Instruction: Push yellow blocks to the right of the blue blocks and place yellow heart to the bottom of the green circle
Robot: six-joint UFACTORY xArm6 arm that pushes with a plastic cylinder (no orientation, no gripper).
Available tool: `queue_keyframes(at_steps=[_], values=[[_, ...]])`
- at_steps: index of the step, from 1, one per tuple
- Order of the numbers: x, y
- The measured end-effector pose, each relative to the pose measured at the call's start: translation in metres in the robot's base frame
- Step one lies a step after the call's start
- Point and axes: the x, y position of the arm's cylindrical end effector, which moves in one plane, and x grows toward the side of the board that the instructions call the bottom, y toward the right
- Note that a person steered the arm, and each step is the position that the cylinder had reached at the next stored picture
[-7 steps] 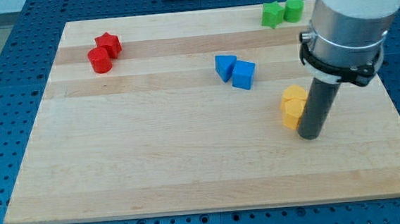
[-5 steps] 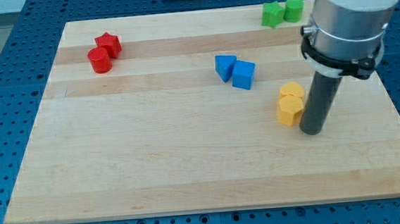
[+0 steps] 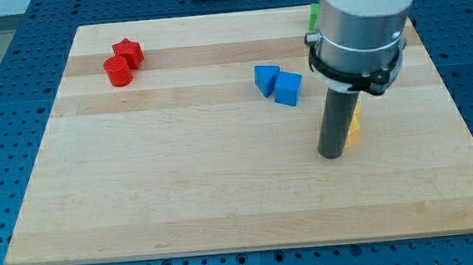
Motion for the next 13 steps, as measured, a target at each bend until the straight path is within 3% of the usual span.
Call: queue_keyframes(at_steps=[2,6,13], values=[[-0.016,0.024],[-0.005,0.05],[-0.133,0.04]])
